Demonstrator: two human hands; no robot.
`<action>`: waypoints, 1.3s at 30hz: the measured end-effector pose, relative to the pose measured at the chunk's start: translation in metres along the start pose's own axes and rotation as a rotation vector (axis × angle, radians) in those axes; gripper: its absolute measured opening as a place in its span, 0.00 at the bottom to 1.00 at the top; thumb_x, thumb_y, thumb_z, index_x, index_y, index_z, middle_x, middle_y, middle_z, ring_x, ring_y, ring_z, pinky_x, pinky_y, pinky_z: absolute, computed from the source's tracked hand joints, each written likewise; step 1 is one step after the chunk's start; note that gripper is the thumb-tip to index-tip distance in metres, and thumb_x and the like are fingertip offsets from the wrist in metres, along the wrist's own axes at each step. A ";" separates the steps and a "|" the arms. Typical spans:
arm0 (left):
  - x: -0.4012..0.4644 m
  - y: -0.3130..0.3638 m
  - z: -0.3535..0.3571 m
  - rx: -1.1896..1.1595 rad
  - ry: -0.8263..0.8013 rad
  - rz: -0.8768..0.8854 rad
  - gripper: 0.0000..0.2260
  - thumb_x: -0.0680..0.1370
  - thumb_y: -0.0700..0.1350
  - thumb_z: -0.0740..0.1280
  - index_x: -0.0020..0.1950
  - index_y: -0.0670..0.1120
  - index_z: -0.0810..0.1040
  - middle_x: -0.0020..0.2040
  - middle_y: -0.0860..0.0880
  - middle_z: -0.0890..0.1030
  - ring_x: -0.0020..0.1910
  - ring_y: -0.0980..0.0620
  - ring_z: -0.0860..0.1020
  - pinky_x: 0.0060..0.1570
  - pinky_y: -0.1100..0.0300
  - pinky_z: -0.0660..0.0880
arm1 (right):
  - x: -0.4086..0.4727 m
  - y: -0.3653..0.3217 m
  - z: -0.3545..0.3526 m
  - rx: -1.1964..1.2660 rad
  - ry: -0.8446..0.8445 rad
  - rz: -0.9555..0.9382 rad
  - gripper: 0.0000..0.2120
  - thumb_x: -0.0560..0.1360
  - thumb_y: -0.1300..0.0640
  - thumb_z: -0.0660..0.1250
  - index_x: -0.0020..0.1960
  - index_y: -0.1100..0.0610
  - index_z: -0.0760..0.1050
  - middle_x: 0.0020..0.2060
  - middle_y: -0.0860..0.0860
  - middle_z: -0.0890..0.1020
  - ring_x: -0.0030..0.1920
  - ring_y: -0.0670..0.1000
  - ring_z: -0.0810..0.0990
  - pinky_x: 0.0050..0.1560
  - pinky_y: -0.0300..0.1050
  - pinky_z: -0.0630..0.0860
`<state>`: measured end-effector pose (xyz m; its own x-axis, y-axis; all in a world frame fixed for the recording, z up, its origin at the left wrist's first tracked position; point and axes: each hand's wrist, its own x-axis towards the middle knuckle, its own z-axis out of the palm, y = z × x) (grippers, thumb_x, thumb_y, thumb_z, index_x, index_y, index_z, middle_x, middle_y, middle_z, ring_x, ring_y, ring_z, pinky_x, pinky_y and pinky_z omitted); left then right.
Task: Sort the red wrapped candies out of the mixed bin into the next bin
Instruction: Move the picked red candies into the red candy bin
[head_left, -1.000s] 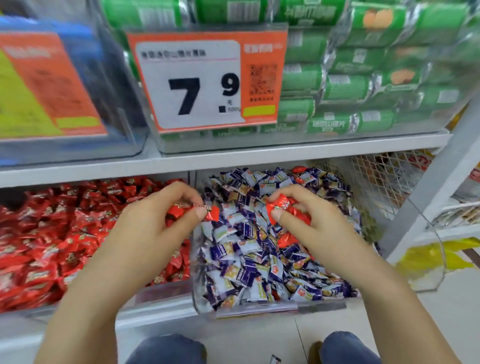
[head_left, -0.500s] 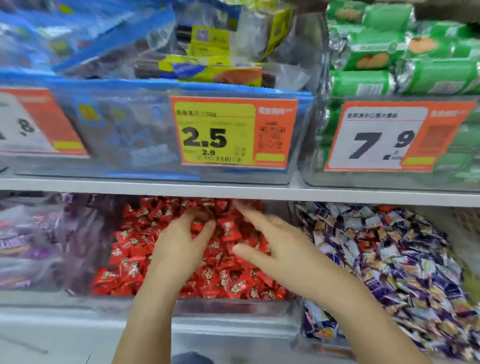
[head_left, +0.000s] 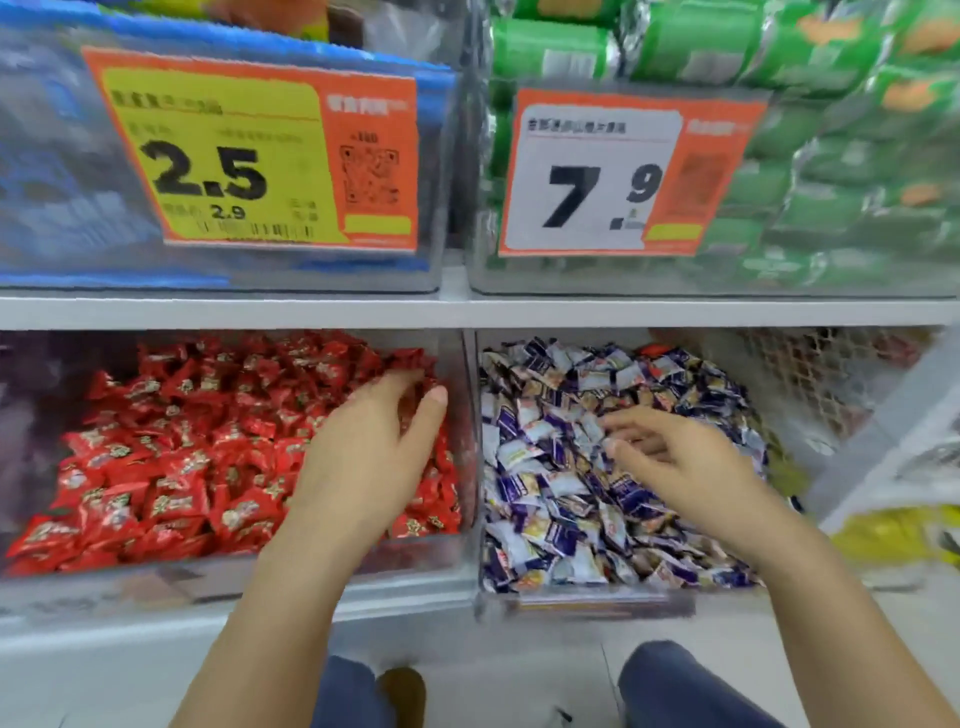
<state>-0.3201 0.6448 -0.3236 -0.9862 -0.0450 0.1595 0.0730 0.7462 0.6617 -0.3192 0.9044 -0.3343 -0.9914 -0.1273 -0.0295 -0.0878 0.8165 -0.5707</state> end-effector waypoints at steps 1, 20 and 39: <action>-0.004 0.011 0.011 0.006 -0.060 0.028 0.23 0.78 0.59 0.56 0.68 0.49 0.70 0.63 0.46 0.76 0.61 0.45 0.74 0.58 0.55 0.70 | -0.001 0.013 -0.004 -0.020 0.017 0.046 0.11 0.78 0.50 0.62 0.60 0.46 0.75 0.47 0.39 0.78 0.47 0.39 0.77 0.51 0.39 0.75; -0.004 0.040 0.060 0.067 -0.074 0.064 0.37 0.78 0.55 0.61 0.77 0.43 0.45 0.76 0.42 0.55 0.72 0.43 0.60 0.68 0.54 0.61 | 0.101 0.043 -0.012 -0.262 0.021 0.317 0.27 0.80 0.37 0.41 0.74 0.48 0.60 0.65 0.58 0.74 0.62 0.61 0.74 0.52 0.48 0.67; -0.003 0.044 0.057 0.301 0.008 0.131 0.30 0.76 0.51 0.62 0.72 0.34 0.61 0.69 0.32 0.64 0.67 0.34 0.65 0.66 0.43 0.63 | -0.015 0.046 -0.028 0.203 0.230 0.234 0.25 0.77 0.36 0.51 0.63 0.48 0.74 0.47 0.42 0.82 0.55 0.48 0.79 0.59 0.51 0.72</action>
<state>-0.3219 0.7153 -0.3367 -0.9700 0.0603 0.2354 0.1508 0.9089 0.3887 -0.3114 0.9596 -0.3372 -0.9803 0.1974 -0.0066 0.1413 0.6774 -0.7219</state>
